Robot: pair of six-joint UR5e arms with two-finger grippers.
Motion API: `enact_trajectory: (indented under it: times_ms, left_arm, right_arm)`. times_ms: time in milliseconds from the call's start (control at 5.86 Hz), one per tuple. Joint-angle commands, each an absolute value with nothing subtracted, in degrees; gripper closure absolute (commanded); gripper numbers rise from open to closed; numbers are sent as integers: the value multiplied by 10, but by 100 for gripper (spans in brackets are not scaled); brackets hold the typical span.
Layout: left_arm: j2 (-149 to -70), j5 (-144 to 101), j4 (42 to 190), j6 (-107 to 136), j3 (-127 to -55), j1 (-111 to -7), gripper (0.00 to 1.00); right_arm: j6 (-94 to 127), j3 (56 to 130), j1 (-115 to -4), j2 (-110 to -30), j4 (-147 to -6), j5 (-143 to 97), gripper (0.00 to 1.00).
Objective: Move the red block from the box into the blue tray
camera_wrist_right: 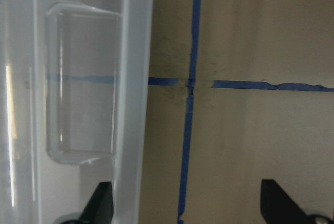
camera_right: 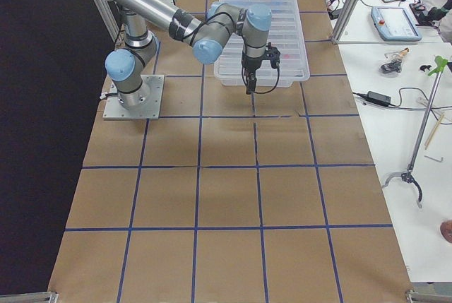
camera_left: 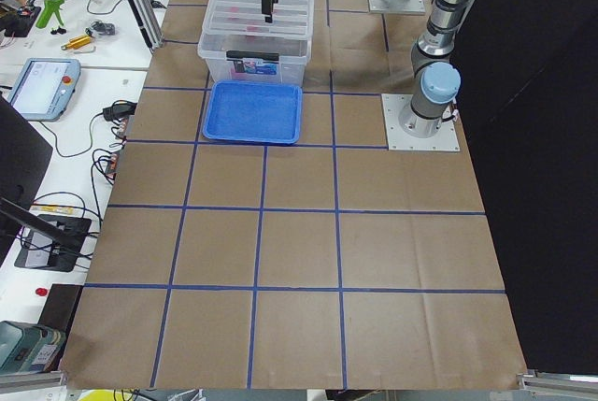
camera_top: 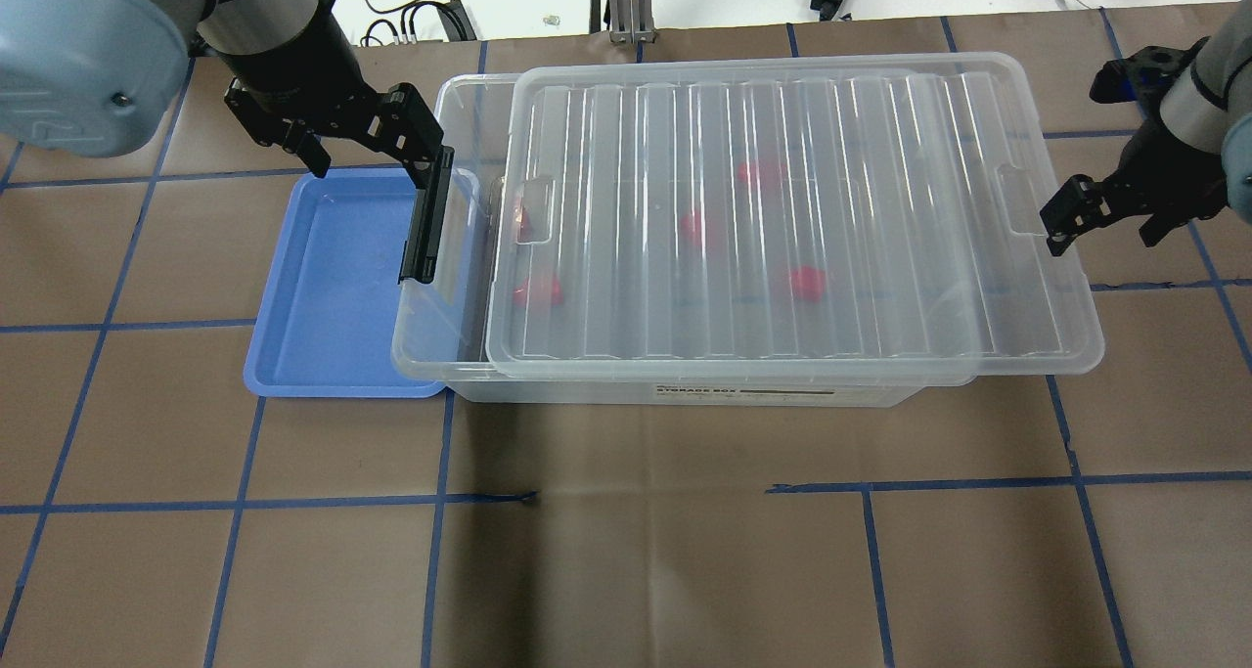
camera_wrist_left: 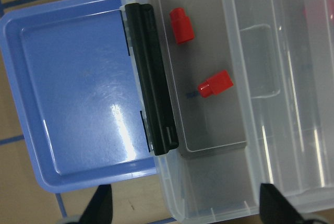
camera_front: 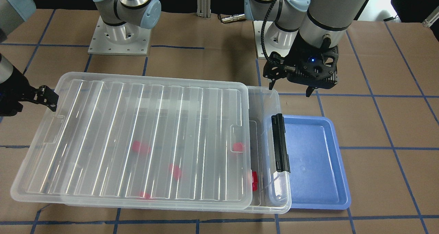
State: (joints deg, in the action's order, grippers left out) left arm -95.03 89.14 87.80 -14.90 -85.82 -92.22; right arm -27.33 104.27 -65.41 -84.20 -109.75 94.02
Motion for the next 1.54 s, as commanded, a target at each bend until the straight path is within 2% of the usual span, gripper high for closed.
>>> enact_trajectory:
  times_ms: [0,512,1024,1366]
  left_arm:
    - [-965,889,877,-349,-858,-921,2]
    - [-1020,890,852,-718,-857,-927,2]
    - [-1086,897,769,-743,-857,-985,2]
    - [-1118,890,717,-743,-888,-997,2]
  right_arm:
    - [-324,1043,-608,-842,-1103,948,0]
    - [-367,1043,-570,-839,-1104,948,0]
    - [-413,1029,-535,-833,-1112,973,0]
    - [-411,1029,-535,-840,-1110,973,0]
